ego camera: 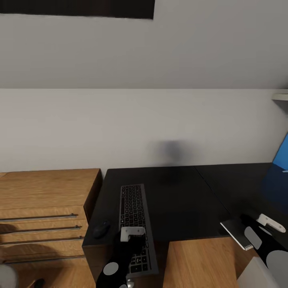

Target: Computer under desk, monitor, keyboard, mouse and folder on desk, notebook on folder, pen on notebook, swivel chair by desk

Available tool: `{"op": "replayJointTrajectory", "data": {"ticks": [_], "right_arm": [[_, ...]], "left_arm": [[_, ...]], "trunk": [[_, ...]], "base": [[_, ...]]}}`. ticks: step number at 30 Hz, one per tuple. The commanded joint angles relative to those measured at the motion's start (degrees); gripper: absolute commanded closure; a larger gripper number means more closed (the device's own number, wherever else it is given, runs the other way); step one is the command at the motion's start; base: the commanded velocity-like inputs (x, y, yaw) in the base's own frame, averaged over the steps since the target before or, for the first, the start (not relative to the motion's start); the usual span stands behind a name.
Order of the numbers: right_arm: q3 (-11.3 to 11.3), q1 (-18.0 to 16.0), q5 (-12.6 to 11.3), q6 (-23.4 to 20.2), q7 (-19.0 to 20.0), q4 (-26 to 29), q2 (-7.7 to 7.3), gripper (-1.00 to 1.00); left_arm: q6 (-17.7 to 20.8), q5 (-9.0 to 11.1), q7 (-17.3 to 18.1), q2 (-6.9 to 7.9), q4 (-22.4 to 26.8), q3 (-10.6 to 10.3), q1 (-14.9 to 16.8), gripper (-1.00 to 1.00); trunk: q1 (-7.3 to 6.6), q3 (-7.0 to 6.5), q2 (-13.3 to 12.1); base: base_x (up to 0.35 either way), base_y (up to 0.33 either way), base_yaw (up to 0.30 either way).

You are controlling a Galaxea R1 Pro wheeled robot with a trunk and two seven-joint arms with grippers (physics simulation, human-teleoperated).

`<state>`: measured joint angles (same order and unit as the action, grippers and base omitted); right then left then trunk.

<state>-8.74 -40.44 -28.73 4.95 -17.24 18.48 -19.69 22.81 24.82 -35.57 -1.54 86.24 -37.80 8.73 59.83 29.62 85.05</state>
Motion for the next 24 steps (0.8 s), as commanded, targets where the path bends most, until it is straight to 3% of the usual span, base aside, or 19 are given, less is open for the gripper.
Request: {"op": "replayJointTrajectory", "data": {"ticks": [1, 24], "right_arm": [[-0.3, 0.0, -1.2, 0.4, -0.1, -0.4, 0.0, -1.0], [-0.3, 0.0, -1.1, 0.4, -0.1, -0.4, 0.0, -1.0]], "left_arm": [[0.2, 0.4, -0.5, 0.01, 0.1, -0.1, 0.1, -1.0], [0.1, 0.4, -0.5, 0.03, 0.1, -0.1, 0.1, -1.0]], "trunk": [[0.0, 0.07, 0.0], [0.0, 0.07, 0.0]], "base": [[-0.022, 0.006, 0.0], [-0.01, 0.001, 0.0]]}}
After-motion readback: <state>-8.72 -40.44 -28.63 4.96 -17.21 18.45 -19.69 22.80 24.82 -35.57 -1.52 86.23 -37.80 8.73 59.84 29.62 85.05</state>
